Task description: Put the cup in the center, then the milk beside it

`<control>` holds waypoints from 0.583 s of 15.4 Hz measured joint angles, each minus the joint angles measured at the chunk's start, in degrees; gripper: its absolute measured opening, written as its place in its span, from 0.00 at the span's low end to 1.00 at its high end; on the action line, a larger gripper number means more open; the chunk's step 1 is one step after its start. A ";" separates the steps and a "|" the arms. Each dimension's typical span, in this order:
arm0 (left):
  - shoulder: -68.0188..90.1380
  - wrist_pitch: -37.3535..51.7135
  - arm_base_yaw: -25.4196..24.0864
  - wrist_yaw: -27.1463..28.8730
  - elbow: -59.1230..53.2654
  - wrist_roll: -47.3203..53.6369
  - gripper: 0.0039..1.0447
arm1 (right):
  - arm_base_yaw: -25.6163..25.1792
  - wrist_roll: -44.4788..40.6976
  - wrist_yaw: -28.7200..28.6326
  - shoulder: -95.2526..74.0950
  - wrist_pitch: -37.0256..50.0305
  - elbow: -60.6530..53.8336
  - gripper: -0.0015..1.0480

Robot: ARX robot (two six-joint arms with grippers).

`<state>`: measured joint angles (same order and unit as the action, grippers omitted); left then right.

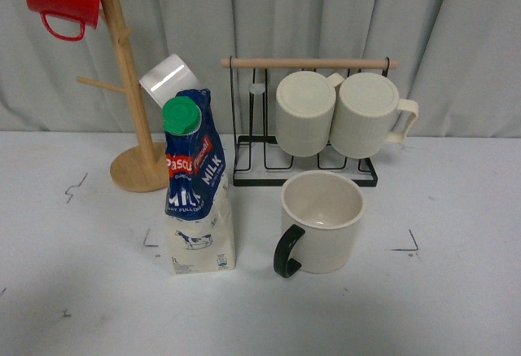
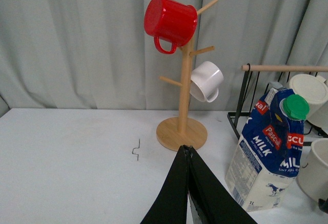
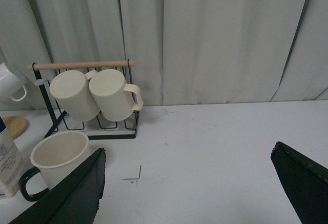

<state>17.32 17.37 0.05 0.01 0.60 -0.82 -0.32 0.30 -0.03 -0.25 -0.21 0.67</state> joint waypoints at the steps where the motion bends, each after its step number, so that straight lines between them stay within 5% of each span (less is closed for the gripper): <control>1: -1.49 -1.38 0.00 0.00 0.00 0.00 0.01 | 0.00 0.00 0.02 0.00 0.02 0.00 0.94; 9: -6.73 -6.78 0.00 0.00 0.00 0.00 0.01 | 0.00 0.00 0.02 0.00 0.00 0.00 0.94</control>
<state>10.59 10.59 0.05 0.01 0.60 -0.82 -0.32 0.30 -0.01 -0.25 -0.21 0.67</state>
